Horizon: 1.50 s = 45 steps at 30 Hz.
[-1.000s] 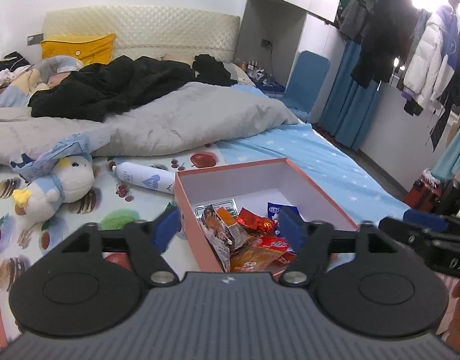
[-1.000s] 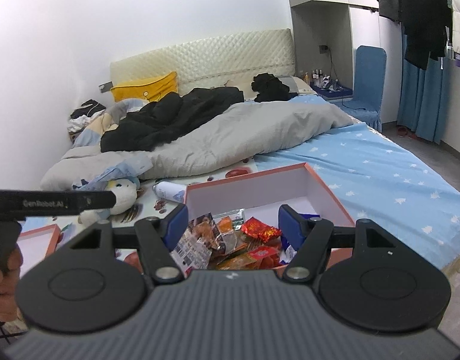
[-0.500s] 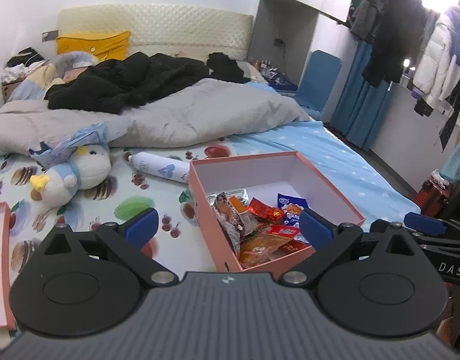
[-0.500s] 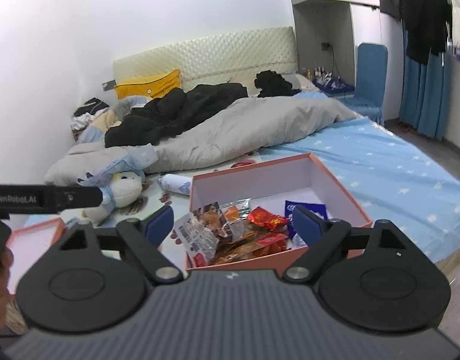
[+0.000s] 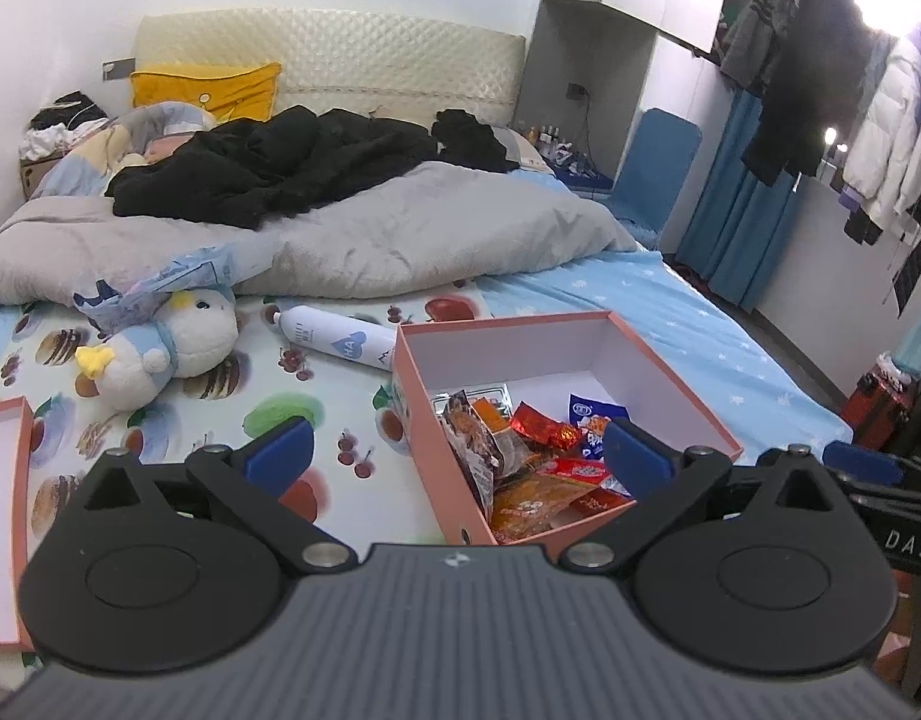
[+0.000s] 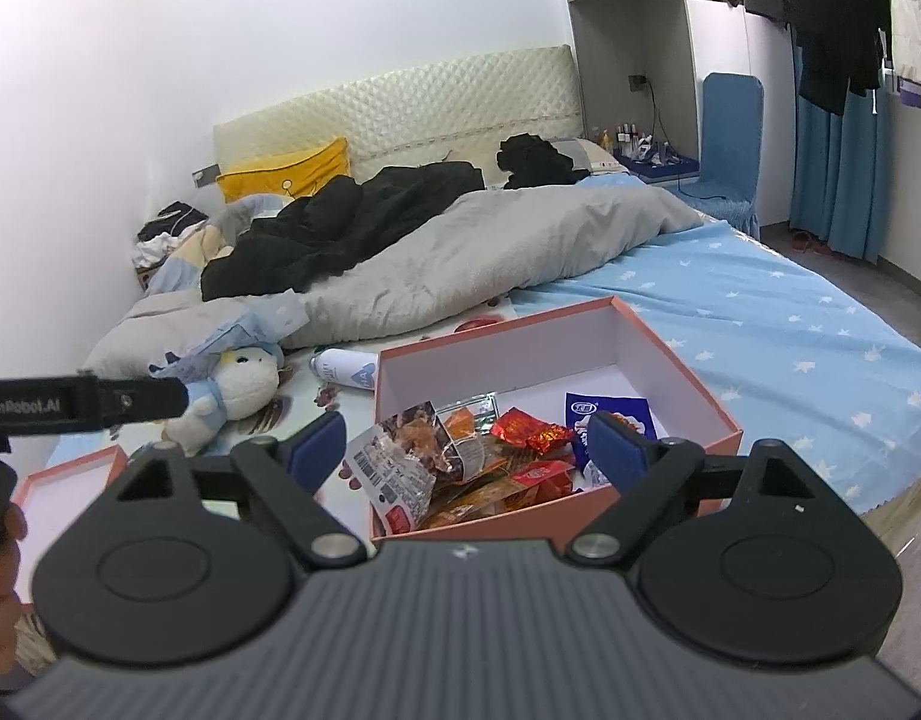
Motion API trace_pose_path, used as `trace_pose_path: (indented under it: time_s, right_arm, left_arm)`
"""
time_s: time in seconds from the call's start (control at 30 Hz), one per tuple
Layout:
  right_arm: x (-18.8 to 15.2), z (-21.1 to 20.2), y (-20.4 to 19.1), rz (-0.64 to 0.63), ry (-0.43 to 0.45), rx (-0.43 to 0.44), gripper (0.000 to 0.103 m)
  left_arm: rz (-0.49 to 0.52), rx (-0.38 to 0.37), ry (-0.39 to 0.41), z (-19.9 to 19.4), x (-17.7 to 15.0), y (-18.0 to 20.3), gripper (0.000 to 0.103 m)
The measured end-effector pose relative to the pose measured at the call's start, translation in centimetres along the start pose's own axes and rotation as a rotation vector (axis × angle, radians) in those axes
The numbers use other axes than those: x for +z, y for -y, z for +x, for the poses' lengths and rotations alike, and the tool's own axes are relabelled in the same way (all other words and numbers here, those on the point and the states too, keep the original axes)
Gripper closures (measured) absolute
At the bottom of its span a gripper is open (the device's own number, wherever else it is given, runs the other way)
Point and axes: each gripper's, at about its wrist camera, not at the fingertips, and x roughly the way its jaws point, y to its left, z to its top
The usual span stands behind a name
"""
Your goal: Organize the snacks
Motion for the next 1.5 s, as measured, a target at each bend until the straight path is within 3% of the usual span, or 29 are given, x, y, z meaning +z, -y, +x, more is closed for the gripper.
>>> trace_pose_path:
  time_s: [0.27,1.5]
  right_arm:
    - [0.2,-0.1,0.1,0.005,-0.002,0.003,0.014]
    - [0.3,0.2,0.3,0.026,-0.016,0.029,0.014]
  left_arm:
    - [0.004,0.005,-0.029,0.3,0.3,0.2,0.000]
    - [-0.004,0.026,-0.010,-0.7,0.3,0.1,0.000]
